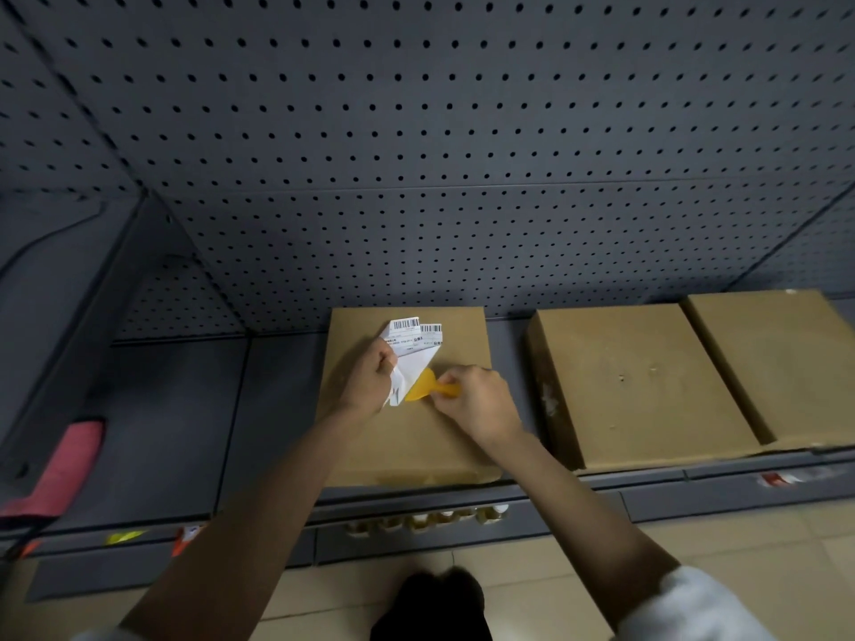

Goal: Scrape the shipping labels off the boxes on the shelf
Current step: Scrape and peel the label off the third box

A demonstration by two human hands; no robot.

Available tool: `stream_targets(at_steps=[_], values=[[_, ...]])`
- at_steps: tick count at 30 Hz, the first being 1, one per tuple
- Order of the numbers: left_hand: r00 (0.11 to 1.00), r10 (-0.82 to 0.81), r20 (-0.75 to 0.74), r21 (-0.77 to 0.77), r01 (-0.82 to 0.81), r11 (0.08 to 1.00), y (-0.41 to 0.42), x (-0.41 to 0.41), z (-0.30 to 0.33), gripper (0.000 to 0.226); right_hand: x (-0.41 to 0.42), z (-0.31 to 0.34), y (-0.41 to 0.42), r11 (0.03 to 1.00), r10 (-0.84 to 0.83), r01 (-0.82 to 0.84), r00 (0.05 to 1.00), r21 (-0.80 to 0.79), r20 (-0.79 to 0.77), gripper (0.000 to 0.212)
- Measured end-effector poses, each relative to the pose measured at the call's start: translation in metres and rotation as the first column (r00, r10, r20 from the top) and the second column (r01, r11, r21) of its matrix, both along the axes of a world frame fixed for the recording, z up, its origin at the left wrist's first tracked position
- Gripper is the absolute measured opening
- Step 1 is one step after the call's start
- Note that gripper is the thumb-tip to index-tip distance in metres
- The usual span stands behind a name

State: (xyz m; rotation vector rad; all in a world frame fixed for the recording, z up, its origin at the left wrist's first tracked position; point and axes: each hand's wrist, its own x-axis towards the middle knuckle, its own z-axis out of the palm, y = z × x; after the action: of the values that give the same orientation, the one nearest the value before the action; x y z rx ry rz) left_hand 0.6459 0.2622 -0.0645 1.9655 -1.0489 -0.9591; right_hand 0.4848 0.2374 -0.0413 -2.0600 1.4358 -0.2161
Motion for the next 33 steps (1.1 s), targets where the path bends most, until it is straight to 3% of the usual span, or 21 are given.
stream_targets(at_steps=[7, 10, 12, 15, 17, 21, 30, 33], values=[[0.998, -0.039, -0.052, -0.106, 0.034, 0.994, 0.0, -0.005, 0.001, 0.012, -0.01, -0.003, 0.001, 1.0, -0.019, 0.019, 1.0, 0.011, 0.011, 0.019], [0.983, -0.018, -0.182, -0.16, -0.012, 0.987, 0.006, -0.009, 0.007, 0.009, -0.011, -0.001, 0.002, 0.999, -0.034, 0.033, 0.999, 0.014, 0.027, 0.018], [0.967, -0.04, -0.253, -0.164, -0.002, 0.986, 0.008, -0.011, 0.008, 0.03, -0.011, 0.0, 0.002, 1.0, -0.03, 0.029, 0.999, 0.011, 0.032, 0.018], [0.997, -0.021, -0.078, -0.076, 0.015, 0.997, 0.007, -0.016, 0.001, 0.053, -0.012, 0.001, 0.004, 1.0, -0.028, 0.028, 0.999, 0.009, 0.034, 0.018], [0.999, 0.016, 0.048, -0.013, -0.015, 1.0, 0.005, -0.016, -0.002, 0.053, -0.011, 0.001, 0.004, 1.0, -0.022, 0.022, 0.999, 0.008, 0.03, 0.02], [0.953, -0.146, 0.264, 0.099, 0.124, 0.987, -0.005, -0.01, -0.001, 0.05, -0.011, 0.004, 0.004, 1.0, 0.003, -0.003, 1.0, 0.001, 0.022, 0.021], [0.971, -0.142, 0.193, 0.095, 0.125, 0.988, -0.008, -0.011, -0.002, 0.03, -0.049, 0.034, 0.012, 0.991, -0.105, 0.107, 0.994, -0.08, 0.033, 0.021], [0.974, -0.139, 0.178, 0.12, 0.119, 0.986, -0.01, -0.011, 0.001, 0.027, -0.045, 0.029, 0.021, 0.997, -0.067, 0.068, 0.998, -0.041, 0.01, 0.021]])
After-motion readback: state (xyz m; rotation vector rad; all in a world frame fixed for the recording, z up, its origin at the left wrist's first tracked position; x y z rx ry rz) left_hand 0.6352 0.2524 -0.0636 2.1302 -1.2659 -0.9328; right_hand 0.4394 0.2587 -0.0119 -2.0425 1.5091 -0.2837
